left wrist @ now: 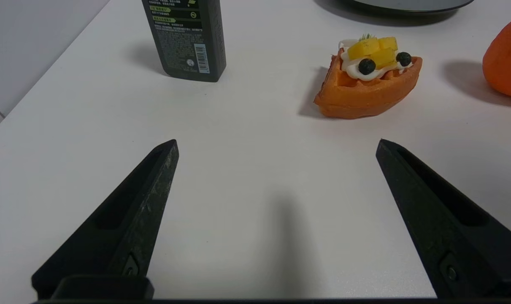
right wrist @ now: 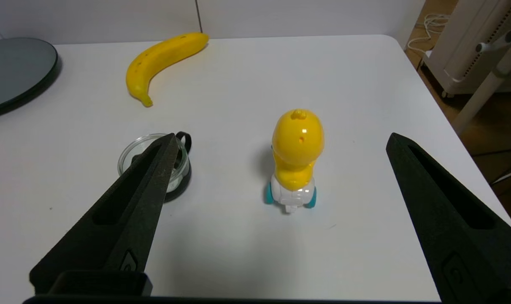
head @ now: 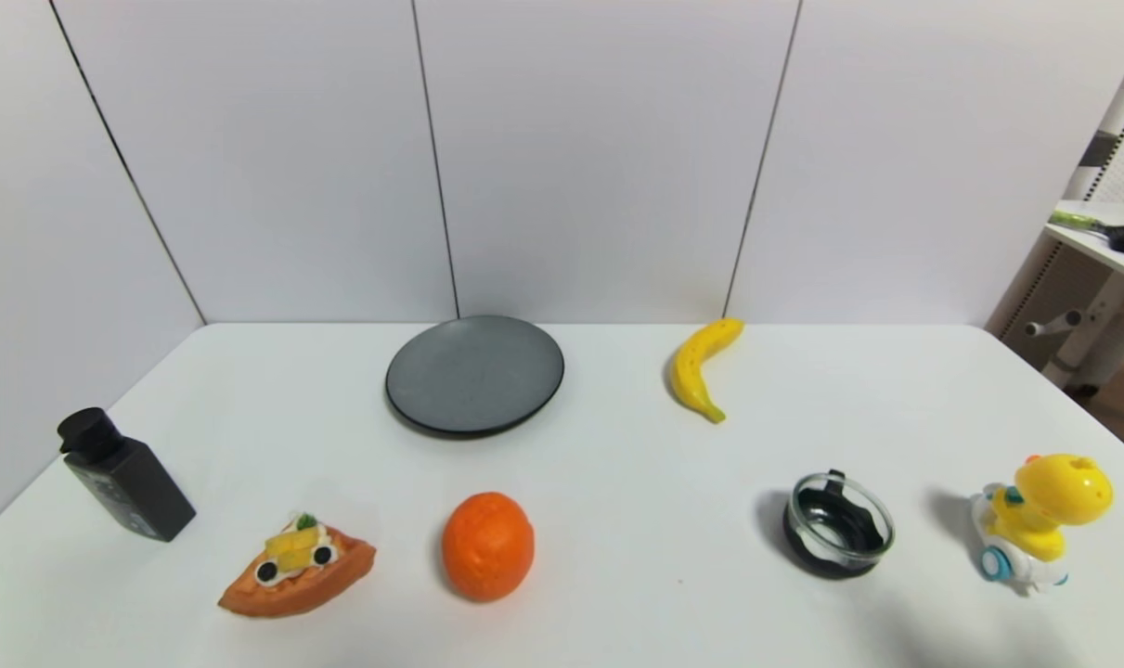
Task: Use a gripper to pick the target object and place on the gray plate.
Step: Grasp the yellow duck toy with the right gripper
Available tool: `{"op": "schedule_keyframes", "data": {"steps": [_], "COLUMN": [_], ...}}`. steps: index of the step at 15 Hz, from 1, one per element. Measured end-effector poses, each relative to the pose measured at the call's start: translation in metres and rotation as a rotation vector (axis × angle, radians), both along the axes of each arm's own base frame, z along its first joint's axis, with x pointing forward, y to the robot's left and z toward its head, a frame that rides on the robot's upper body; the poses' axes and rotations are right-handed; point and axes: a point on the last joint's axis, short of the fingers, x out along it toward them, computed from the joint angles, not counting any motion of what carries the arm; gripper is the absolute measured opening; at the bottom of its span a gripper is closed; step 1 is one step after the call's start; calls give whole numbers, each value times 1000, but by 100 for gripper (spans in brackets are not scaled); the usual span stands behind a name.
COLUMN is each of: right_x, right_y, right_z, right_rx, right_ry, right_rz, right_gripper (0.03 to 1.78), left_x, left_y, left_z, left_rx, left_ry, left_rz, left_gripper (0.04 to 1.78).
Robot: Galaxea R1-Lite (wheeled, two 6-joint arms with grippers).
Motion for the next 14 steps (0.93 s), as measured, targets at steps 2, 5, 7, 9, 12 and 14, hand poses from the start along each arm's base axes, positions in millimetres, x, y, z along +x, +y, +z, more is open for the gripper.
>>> {"op": "schedule_keyframes", "data": {"steps": [2,5,7,9,12,14], "right_x": [21,48,57,61,71,79], "right_y": [0,-1,-4,-7,-8,-11], "right_z": [14,30,28,22,18,14], "right_rx": [-2,-1,-10,-25,-24,-31], "right_ry": [65,127,185,243,293,333], "right_rz": [1,-2,-27,-50,-60,-89], "right_gripper": [171,171,171,171,171,171], "left_x": [0,0,0,0,0,0], "left_y": [0,0,0,0,0,0], "left_z": [0,0,0,0,0,0], "left_rx": [0,0,0,0,0,0], "left_ry": [-1,0,0,0,0,0], "left_rz": [0,0,0,0,0,0], "left_gripper": [169,169,169,169,169,169]}}
